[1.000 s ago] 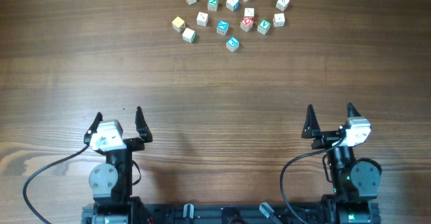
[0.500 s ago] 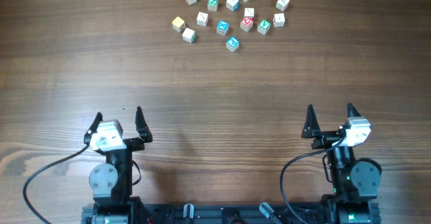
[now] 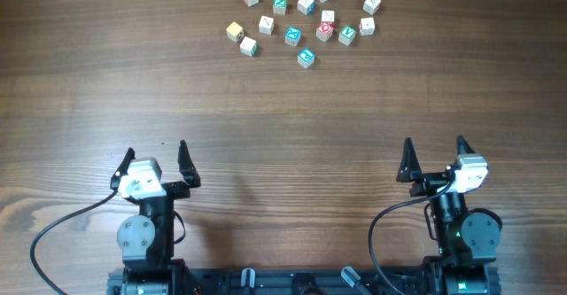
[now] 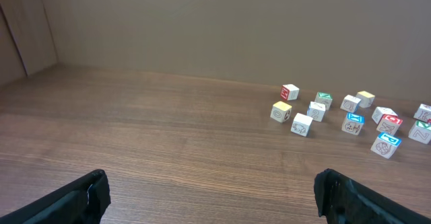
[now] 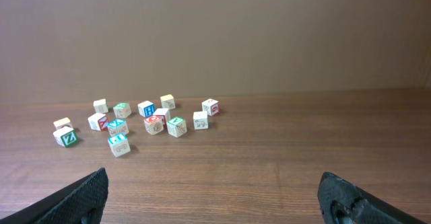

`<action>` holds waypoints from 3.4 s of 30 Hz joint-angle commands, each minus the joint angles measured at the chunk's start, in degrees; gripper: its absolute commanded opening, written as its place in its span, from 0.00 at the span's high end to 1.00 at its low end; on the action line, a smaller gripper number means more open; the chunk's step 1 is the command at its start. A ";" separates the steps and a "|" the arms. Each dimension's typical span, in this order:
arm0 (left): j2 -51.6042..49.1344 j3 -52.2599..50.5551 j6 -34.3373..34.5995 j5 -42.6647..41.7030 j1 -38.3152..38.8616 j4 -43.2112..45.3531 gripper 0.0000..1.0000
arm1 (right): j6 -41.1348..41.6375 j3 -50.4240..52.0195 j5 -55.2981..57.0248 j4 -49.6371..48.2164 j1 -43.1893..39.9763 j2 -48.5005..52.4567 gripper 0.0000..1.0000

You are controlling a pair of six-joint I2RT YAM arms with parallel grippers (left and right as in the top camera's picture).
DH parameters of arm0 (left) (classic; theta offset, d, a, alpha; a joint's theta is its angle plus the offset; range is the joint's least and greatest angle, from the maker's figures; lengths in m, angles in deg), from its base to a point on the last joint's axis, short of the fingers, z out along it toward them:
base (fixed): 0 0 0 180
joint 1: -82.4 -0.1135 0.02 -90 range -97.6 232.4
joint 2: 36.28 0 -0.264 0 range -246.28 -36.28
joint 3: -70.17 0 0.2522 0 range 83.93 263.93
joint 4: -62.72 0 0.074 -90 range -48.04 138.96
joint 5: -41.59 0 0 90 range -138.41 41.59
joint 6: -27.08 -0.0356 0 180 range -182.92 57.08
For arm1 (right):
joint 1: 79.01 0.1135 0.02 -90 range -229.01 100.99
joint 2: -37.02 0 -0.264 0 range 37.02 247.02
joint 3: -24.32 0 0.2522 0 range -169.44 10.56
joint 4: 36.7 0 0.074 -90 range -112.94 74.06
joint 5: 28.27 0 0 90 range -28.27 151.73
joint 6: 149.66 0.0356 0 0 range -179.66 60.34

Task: Form a tower

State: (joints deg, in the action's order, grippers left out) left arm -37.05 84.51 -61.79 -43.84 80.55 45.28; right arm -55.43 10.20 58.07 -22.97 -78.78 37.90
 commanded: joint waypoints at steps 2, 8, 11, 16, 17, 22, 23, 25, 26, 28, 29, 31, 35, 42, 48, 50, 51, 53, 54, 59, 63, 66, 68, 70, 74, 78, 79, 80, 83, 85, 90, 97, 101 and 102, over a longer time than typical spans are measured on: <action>0.46 -0.26 -0.92 -0.07 -0.31 0.07 0.00 | 0.35 0.07 -0.28 -0.09 0.24 -0.63 0.00; 0.46 -0.24 -0.68 -3.04 -0.31 4.81 0.00 | 0.35 0.07 -0.28 -0.09 0.24 -0.61 0.00; 0.39 1.57 -0.66 -8.07 -0.31 4.96 0.00 | 0.37 0.07 -0.28 -0.09 0.24 -0.63 0.00; -1.46 11.41 -0.70 -9.70 -0.31 -7.91 0.00 | 0.37 0.07 -0.28 -0.09 0.24 -0.63 0.00; -3.10 14.19 -0.70 -9.73 -0.31 -10.16 0.00 | 0.35 0.07 -0.28 -0.09 0.24 -0.63 0.00; -15.63 26.27 -0.68 -13.88 -0.28 -14.19 0.00 | 0.35 0.07 -0.28 -0.09 0.24 -0.63 0.00; -19.37 29.27 -0.68 -15.19 -0.28 -14.43 0.00 | 0.39 0.07 -0.28 -0.09 0.24 -0.61 0.00; -26.58 35.76 -0.68 -17.31 -0.24 -15.89 0.00 | 0.37 0.07 -0.28 -0.09 0.24 -0.63 0.00; -28.89 38.16 -0.68 -18.18 -0.24 -16.98 0.00 | 0.37 0.07 -0.28 -0.09 0.24 -0.63 0.00; -36.41 46.75 -0.68 -19.61 -0.24 -22.08 0.00 | 0.37 0.07 -0.28 -0.09 0.24 -0.63 0.00; -38.95 49.81 -0.68 -19.58 -0.24 -24.13 0.00 | 0.35 0.07 -0.28 -0.09 0.24 -0.63 0.00; -46.73 59.41 -0.68 -19.61 -0.24 -30.03 0.00 | 0.35 0.07 -0.28 -0.09 0.24 -0.63 0.00; -56.96 72.35 -0.68 -20.24 -0.24 -37.33 0.00 | 0.37 0.07 -0.28 -0.09 0.24 -0.63 0.00; -73.31 88.98 -0.70 -20.20 3.58 -44.83 0.00 | 0.35 0.07 -0.28 -0.09 0.24 -0.63 0.00; -85.22 99.12 -0.70 -18.43 7.43 -45.77 0.00 | 0.35 0.07 -0.28 -0.09 0.24 -0.63 0.00; -90.55 106.16 -0.70 -18.01 8.33 -48.11 0.00 | 0.35 0.07 -0.28 -0.09 0.24 -0.63 0.00; -92.80 109.11 -0.70 -18.05 8.61 -48.94 0.00 | 0.37 0.07 -0.28 -0.09 0.24 -0.63 0.01; -99.10 117.02 -1.25 -18.03 9.70 -50.99 0.00 | 0.37 0.07 -0.28 -0.09 0.24 -0.63 0.00; -101.46 119.67 -2.29 -18.01 10.12 -51.43 0.00 | 0.37 0.07 -0.28 -0.09 0.24 -0.61 0.00; -113.57 125.35 -4.15 -16.98 11.76 -47.56 0.00 | 0.37 0.07 -0.28 -0.09 0.24 -0.61 0.00; -122.97 125.33 -7.23 -17.57 12.68 -42.21 0.00 | 0.37 0.07 -0.28 -0.09 0.24 -0.63 0.00; -127.36 125.33 -7.34 -17.57 12.87 -40.59 0.00 | 0.35 0.07 -0.28 -0.09 0.24 -0.63 0.00; -129.13 125.33 -7.26 -17.64 12.87 -39.54 0.00 | 0.37 0.07 -0.28 -0.09 0.24 -0.63 0.00; -129.94 124.98 -7.10 -18.12 13.00 -38.64 0.00 | 0.35 0.07 -0.28 -0.09 0.24 -0.63 0.00; -133.33 124.89 -7.15 -18.27 13.14 -35.28 0.00 | 0.37 0.07 -0.28 -0.09 0.24 -0.61 0.00; -138.20 124.89 -8.46 -18.25 13.68 -33.27 0.00 | 0.37 0.07 -0.28 -0.09 0.24 -0.63 0.00; -139.51 124.89 -8.46 -18.25 14.14 -32.44 0.00 | 0.35 0.07 -0.28 -0.09 0.24 -0.63 0.00; -140.58 124.89 -8.48 -18.23 14.62 -31.50 0.00 | 0.37 0.07 -0.28 -0.09 0.24 -0.63 0.00; -142.53 124.89 -10.80 -16.74 16.09 -29.75 0.00 | 0.37 0.07 -0.28 -0.07 0.24 -0.63 0.00; -143.60 124.89 -11.47 -13.05 17.44 -29.20 0.00 | 0.37 0.07 -0.28 -0.09 0.24 -0.63 0.00; -147.16 124.89 -10.95 -7.67 17.81 -28.20 0.12 | 0.37 0.07 -0.28 -0.09 0.24 -0.63 0.00; -147.38 124.89 -7.93 -8.39 16.72 -23.28 0.00 | 0.37 0.07 -0.28 -0.09 0.24 -0.63 0.00; -147.73 124.89 -7.96 -10.08 16.74 -22.38 0.12 | 0.37 0.07 -0.28 -0.09 0.24 -0.63 0.00; -148.08 124.89 -7.93 -10.10 16.74 -22.14 0.12 | 0.35 0.07 -0.28 -0.09 0.24 -0.63 0.00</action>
State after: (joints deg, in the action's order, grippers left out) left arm -183.41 209.10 -70.12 -52.77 97.38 22.46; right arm -55.43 10.20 58.09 -22.95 -78.78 37.75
